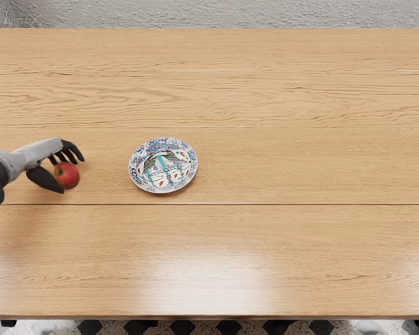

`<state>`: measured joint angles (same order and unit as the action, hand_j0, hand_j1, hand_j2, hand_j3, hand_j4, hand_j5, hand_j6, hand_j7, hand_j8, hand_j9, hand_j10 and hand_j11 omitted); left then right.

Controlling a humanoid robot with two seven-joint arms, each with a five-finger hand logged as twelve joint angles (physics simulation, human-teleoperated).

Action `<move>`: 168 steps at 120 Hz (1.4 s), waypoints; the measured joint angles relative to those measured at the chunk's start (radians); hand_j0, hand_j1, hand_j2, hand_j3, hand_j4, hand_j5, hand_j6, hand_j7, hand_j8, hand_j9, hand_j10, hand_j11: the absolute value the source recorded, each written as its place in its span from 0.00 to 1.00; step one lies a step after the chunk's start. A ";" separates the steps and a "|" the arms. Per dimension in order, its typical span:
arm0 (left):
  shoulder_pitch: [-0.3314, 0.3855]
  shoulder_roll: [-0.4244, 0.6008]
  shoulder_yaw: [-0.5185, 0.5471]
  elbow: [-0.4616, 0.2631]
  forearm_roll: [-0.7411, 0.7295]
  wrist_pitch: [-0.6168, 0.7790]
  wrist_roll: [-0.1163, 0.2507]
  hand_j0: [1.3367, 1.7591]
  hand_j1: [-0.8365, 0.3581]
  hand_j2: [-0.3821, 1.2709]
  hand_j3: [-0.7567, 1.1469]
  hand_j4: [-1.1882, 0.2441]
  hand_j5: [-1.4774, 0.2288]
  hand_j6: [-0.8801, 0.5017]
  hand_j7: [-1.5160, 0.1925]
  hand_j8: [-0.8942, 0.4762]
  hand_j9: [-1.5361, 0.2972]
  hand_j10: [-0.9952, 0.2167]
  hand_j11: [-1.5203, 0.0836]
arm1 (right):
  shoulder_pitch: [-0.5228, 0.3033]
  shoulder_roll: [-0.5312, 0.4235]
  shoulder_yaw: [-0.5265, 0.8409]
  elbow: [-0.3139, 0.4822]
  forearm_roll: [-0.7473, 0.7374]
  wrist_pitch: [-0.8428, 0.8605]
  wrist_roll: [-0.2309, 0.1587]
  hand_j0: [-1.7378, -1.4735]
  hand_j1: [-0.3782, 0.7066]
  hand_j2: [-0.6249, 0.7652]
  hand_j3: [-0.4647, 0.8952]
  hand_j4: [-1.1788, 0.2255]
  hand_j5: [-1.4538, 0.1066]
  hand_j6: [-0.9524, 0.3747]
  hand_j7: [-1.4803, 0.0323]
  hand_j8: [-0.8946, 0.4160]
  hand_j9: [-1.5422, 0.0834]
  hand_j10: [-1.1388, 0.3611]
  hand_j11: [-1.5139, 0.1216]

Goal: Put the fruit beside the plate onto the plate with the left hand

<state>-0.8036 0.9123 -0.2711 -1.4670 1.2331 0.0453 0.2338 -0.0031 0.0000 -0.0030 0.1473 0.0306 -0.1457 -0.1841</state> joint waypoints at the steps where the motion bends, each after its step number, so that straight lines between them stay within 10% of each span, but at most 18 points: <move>1: 0.000 0.000 0.000 -0.001 0.000 0.000 0.000 0.76 0.53 0.29 0.40 0.51 0.51 0.30 0.54 0.33 0.51 0.44 0.58 | 0.000 0.000 0.000 0.000 0.000 0.000 0.000 0.30 0.03 0.45 0.34 0.84 0.93 0.72 0.98 0.68 0.95 0.76 0.93; 85: 0.030 0.008 0.022 -0.019 0.046 0.068 -0.018 0.75 0.50 0.31 0.40 0.45 0.46 0.26 0.47 0.31 0.44 0.39 0.49 | 0.000 0.000 0.000 0.000 0.000 0.000 0.000 0.30 0.03 0.45 0.34 0.84 0.93 0.72 0.98 0.68 0.95 0.76 0.93; 109: 0.032 0.008 0.027 -0.014 0.052 0.080 -0.025 0.75 0.48 0.47 0.40 0.36 0.42 0.23 0.41 0.28 0.38 0.31 0.42 | 0.000 0.000 0.000 0.000 0.000 0.000 0.000 0.30 0.03 0.45 0.34 0.84 0.93 0.72 0.98 0.68 0.95 0.76 0.93; 168: 0.032 0.008 0.040 -0.014 0.052 0.079 -0.027 0.74 0.49 0.41 0.40 0.25 0.33 0.31 0.31 0.37 0.27 0.30 0.28 | 0.000 0.000 0.000 0.000 0.000 0.000 0.000 0.30 0.03 0.45 0.34 0.84 0.93 0.72 0.98 0.68 0.95 0.76 0.93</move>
<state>-0.7715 0.9203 -0.2306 -1.4809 1.2854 0.1246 0.2069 -0.0031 0.0000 -0.0031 0.1473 0.0309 -0.1457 -0.1841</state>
